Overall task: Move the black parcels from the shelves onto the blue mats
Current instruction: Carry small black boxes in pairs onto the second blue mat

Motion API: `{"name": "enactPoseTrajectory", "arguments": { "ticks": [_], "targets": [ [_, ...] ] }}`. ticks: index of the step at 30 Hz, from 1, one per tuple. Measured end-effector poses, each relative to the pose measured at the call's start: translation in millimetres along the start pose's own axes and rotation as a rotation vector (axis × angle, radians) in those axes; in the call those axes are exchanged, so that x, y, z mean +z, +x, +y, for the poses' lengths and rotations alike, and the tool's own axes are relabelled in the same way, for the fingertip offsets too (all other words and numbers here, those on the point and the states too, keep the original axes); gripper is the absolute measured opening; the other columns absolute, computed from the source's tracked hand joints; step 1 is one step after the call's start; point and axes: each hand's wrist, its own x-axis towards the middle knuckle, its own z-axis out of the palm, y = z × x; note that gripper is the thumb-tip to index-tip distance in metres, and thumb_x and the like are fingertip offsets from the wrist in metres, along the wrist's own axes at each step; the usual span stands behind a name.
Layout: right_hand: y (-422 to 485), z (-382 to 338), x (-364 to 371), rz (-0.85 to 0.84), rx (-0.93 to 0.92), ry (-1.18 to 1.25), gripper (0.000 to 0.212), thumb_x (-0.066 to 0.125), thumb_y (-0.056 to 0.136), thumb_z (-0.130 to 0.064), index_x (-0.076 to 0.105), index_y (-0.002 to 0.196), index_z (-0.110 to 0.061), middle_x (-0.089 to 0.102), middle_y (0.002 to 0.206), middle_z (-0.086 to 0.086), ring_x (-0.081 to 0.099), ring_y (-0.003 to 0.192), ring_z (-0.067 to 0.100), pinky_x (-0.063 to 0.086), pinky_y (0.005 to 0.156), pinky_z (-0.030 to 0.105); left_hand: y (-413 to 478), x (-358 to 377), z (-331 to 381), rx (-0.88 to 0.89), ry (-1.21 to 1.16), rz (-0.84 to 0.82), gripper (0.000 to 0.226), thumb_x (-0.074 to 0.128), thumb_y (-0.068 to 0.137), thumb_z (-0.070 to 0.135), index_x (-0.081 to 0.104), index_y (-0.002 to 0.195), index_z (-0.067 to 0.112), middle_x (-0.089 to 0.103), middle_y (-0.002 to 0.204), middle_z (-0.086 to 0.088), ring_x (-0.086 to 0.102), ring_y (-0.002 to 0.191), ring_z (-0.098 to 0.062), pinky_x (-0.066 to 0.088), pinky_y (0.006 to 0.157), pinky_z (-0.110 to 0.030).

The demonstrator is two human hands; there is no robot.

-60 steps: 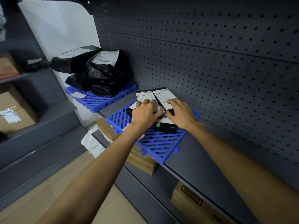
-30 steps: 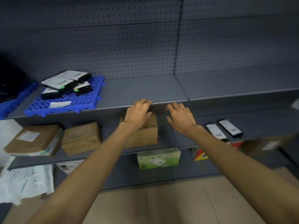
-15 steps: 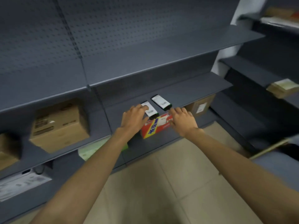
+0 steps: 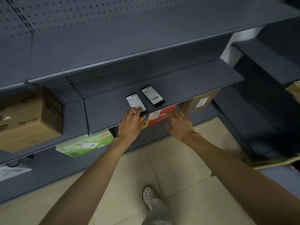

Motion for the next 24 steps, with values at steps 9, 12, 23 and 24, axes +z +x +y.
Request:
{"name": "enactPoseTrajectory", "arguments": {
  "ticks": [9, 12, 23, 24],
  "targets": [
    [127, 33, 44, -0.025, -0.023, 0.132, 0.051, 0.055, 0.090, -0.034, 0.046, 0.136, -0.016, 0.053, 0.131, 0.009, 0.048, 0.121, 0.029, 0.046, 0.093, 0.041, 89, 64, -18, -0.224, -0.091, 0.001, 0.053, 0.062, 0.093, 0.032, 0.042, 0.141, 0.022, 0.042, 0.140, -0.003, 0.038, 0.130, -0.026, 0.048, 0.092, -0.046],
    [167, 43, 66, -0.063, -0.041, 0.207, 0.056, 0.059, 0.087, -0.036, 0.044, 0.137, -0.015, 0.051, 0.134, 0.011, 0.046, 0.124, 0.031, 0.044, 0.095, 0.042, 112, 88, -23, -0.283, -0.120, 0.034, 0.055, 0.062, 0.093, 0.032, 0.040, 0.142, 0.022, 0.037, 0.144, -0.004, 0.033, 0.133, -0.026, 0.049, 0.095, -0.047],
    [280, 80, 160, -0.113, -0.075, 0.265, 0.094, 0.064, 0.086, -0.049, 0.007, 0.156, -0.024, 0.000, 0.162, 0.015, 0.001, 0.149, 0.037, 0.024, 0.115, 0.052, 162, 215, -33, -0.623, -0.181, 0.101, 0.093, 0.066, 0.085, 0.052, 0.016, 0.156, 0.018, 0.002, 0.162, -0.017, 0.006, 0.150, -0.036, 0.027, 0.116, -0.056],
    [286, 81, 167, -0.104, -0.074, 0.282, 0.095, 0.065, 0.085, -0.049, 0.007, 0.156, -0.024, 0.000, 0.162, 0.016, 0.000, 0.149, 0.036, 0.023, 0.115, 0.052, 167, 225, -33, -0.660, -0.202, 0.113, 0.095, 0.066, 0.085, 0.053, 0.015, 0.156, 0.017, 0.000, 0.162, -0.018, 0.005, 0.150, -0.037, 0.026, 0.116, -0.056]
  ]
}}
